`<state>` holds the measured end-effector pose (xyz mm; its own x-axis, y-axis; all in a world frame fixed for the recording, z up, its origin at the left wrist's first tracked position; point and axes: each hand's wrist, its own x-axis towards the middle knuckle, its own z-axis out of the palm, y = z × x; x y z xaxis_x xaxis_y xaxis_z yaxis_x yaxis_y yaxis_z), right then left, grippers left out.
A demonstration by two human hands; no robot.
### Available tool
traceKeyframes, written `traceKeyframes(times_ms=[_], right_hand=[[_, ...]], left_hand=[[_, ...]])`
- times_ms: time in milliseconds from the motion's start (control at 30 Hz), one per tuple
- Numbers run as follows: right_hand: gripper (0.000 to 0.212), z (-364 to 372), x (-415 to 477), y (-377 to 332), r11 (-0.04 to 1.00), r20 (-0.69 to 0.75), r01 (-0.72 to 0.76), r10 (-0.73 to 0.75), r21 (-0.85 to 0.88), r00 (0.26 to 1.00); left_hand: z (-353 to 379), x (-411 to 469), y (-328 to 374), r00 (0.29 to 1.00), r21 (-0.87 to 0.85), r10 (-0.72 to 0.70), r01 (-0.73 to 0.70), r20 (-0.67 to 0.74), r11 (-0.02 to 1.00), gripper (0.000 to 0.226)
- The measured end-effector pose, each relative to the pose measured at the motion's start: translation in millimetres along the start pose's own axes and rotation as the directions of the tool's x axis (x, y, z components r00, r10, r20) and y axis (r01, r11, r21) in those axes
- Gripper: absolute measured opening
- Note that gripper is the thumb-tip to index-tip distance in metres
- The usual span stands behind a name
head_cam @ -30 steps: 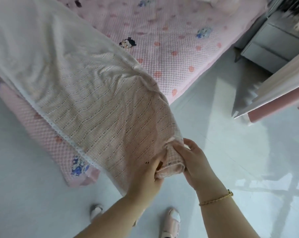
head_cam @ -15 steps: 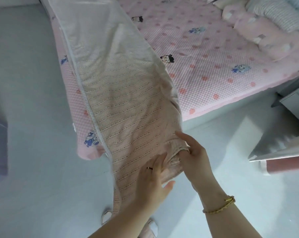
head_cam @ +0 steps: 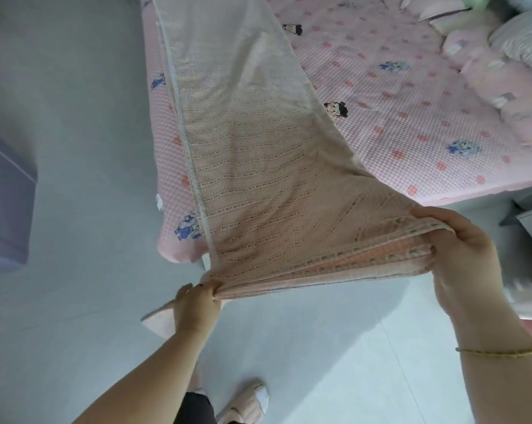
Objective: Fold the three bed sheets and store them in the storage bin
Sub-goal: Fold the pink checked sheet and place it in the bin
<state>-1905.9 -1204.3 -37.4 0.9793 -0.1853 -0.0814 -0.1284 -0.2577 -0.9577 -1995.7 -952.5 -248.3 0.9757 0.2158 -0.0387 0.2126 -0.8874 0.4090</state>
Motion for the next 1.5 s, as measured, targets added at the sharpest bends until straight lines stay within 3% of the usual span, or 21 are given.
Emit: traceKeyframes(times_ms=[67, 133, 233, 300, 367, 467, 600, 633, 733, 833, 933, 1000, 1067, 1133, 1200, 1267, 1333, 1400, 1500], right_hand=[[0.062, -4, 3, 5, 1.0, -0.052, -0.006, 0.004, -0.028, 0.999], [0.065, -2, 3, 7, 0.996, -0.052, -0.013, 0.008, -0.094, 0.999], [0.058, 22, -3, 0, 0.987, 0.047, -0.033, 0.041, -0.156, 0.998], [0.048, 48, -14, -7, 0.975, 0.188, -0.014, 0.057, -0.22, 0.981], [0.037, 75, -29, -9, 0.94, 0.402, 0.059, 0.087, -0.336, 0.912], [0.018, 103, -48, -2, 0.822, 0.672, 0.288, 0.148, -0.491, 0.725], [0.056, 106, -48, 5, 0.711, 0.723, 0.35, 0.318, -0.61, 0.614], [0.053, 108, -47, 8, 0.663, 0.712, 0.388, 0.325, -0.641, 0.622], [0.027, 119, -49, 22, 0.528, 0.67, 0.521, 0.13, -0.671, 0.731], [0.019, 119, -46, 41, 0.481, 0.66, 0.56, 0.053, -0.674, 0.749], [0.018, 105, -43, 58, 0.485, 0.634, 0.572, -0.047, -0.661, 0.772], [0.028, 100, -46, 61, 0.499, 0.643, 0.599, -0.105, -0.626, 0.759], [0.022, 100, -52, 74, 0.484, 0.62, 0.618, -0.181, -0.62, 0.763], [0.021, 102, -57, 80, 0.481, 0.637, 0.651, -0.22, -0.588, 0.739], [0.024, 106, -61, 86, 0.478, 0.647, 0.664, -0.23, -0.575, 0.726], [0.026, 106, -59, 94, 0.499, 0.661, 0.665, -0.221, -0.555, 0.717], [0.029, 107, -55, 97, 0.518, 0.648, 0.657, -0.234, -0.548, 0.725], [0.031, 105, -51, 94, 0.63, 0.636, 0.56, -0.131, -0.538, 0.76], [0.023, 90, -36, 88, 0.681, 0.647, 0.41, 0.124, -0.607, 0.753]], left_hand=[[-14, -2, -21, 0.999, 0.006, -0.025, 0.025, -0.022, 1.0, 0.022], [-35, 1, -27, 0.994, 0.023, 0.042, -0.04, -0.098, 0.999, 0.012], [-72, 15, -5, 0.949, 0.016, 0.23, -0.232, -0.217, 0.973, 0.023], [-89, 19, 20, 0.88, 0.01, 0.385, -0.398, -0.278, 0.917, 0.038], [-101, 18, 47, 0.837, -0.016, 0.467, -0.492, -0.285, 0.871, 0.035], [-110, 20, 70, 0.833, -0.082, 0.481, -0.519, -0.274, 0.851, 0.027], [-116, 20, 61, 0.864, -0.13, 0.437, -0.477, -0.251, 0.869, 0.03], [-117, 20, 60, 0.867, -0.137, 0.436, -0.475, -0.239, 0.869, 0.029], [-112, 21, 60, 0.894, -0.145, 0.411, -0.438, -0.181, 0.887, 0.018], [-114, 27, 55, 0.929, -0.165, 0.354, -0.334, 0.11, 0.928, 0.013], [-110, 27, 17, 0.889, -0.097, 0.333, -0.319, 0.316, 0.943, 0.014], [-110, 22, -8, 0.894, -0.013, 0.264, -0.278, 0.362, 0.96, 0.027], [-103, 14, -31, 0.924, -0.019, 0.264, -0.269, 0.275, 0.963, 0.027], [-100, 1, -43, 0.972, -0.243, 0.209, -0.178, 0.109, 0.954, 0.023], [-102, -13, -36, 0.999, -0.514, 0.027, 0.001, 0.047, 0.858, 0.016], [-107, -21, -22, 0.987, -0.707, -0.135, 0.157, 0.087, 0.69, 0.02], [-109, -21, -13, 0.966, -0.778, -0.162, 0.259, 0.202, 0.572, 0.028], [-112, -16, -9, 0.955, -0.765, -0.137, 0.293, 0.263, 0.573, 0.014], [-117, 0, -16, 0.948, -0.732, -0.13, 0.307, 0.289, 0.608, 0.013]])
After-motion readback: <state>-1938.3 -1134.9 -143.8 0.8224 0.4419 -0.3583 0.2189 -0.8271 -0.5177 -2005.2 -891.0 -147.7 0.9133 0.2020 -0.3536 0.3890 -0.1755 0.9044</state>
